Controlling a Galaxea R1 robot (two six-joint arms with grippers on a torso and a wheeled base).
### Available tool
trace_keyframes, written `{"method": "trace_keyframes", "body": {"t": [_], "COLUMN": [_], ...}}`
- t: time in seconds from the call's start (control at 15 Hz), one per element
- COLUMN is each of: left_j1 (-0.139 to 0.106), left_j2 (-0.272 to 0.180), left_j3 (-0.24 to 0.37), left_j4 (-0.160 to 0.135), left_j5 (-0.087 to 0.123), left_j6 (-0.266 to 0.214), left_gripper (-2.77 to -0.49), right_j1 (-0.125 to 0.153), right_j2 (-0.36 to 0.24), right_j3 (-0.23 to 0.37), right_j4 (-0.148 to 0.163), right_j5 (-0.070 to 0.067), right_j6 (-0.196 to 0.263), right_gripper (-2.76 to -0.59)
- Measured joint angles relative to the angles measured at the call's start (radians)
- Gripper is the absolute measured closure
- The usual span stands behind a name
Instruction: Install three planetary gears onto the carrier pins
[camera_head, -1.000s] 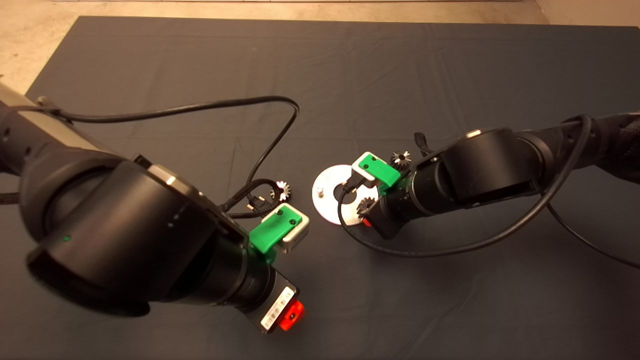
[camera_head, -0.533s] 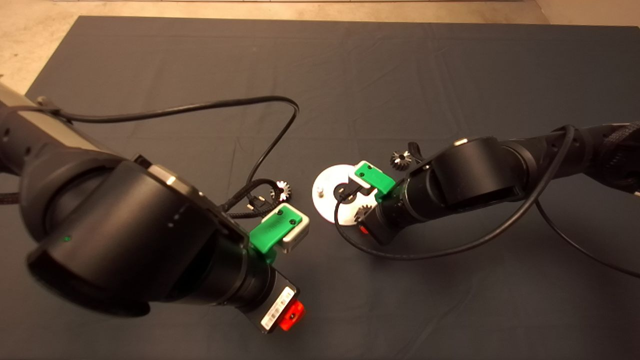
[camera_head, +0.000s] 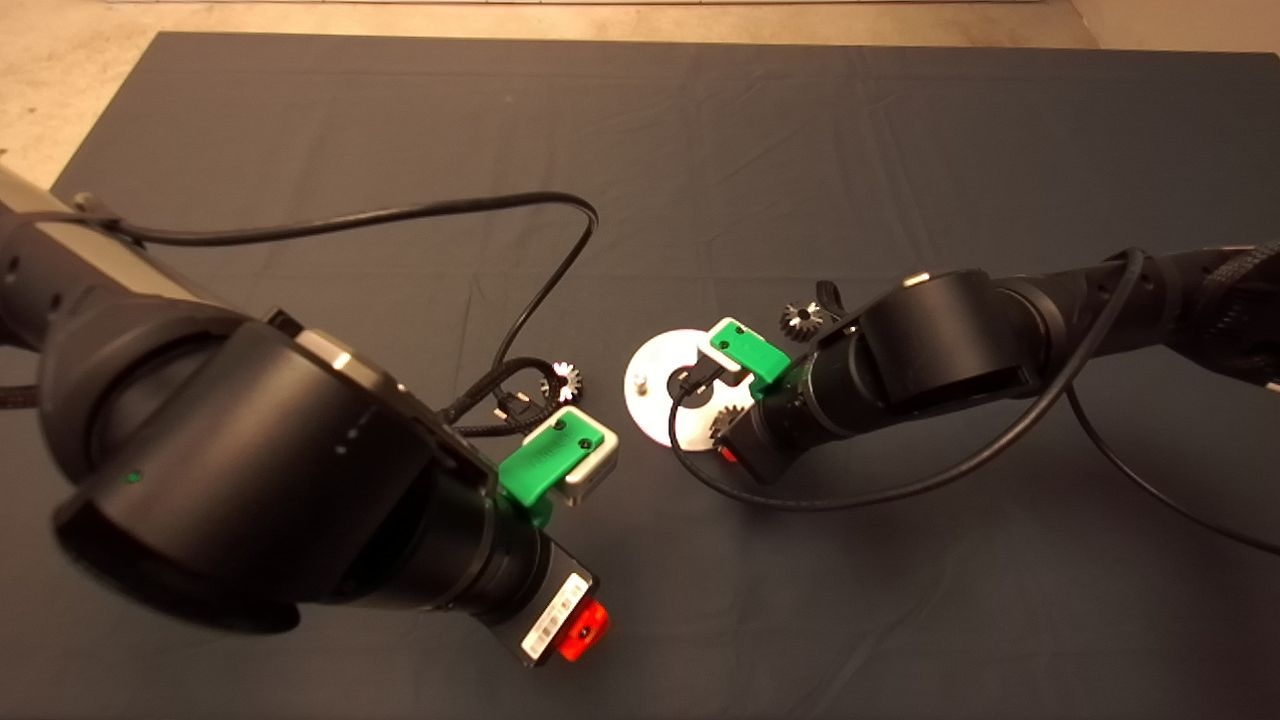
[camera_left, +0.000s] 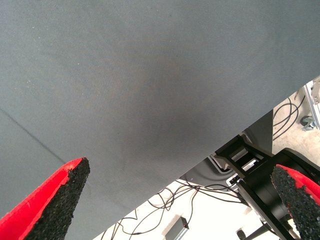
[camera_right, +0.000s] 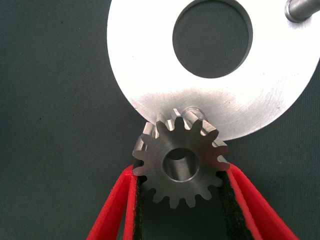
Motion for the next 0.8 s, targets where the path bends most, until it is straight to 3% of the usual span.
{"method": "trace_keyframes", "body": {"t": [0.47, 0.8], "left_j1": [0.000, 0.000], "left_j2": [0.000, 0.000], "left_j3": [0.000, 0.000], "left_j4": [0.000, 0.000], "left_j5": [0.000, 0.000], "left_j6": [0.000, 0.000], "left_gripper": [-2.64, -2.64], "right_j1": [0.001, 0.006], "right_j2": [0.048, 0.047], "right_j3": [-0.026, -0.028], "right_j4": [-0.004, -0.009], "right_j5": [0.003, 0.001], "right_j6": [0.000, -0.002], "right_gripper": [-0.89, -0.89]}}
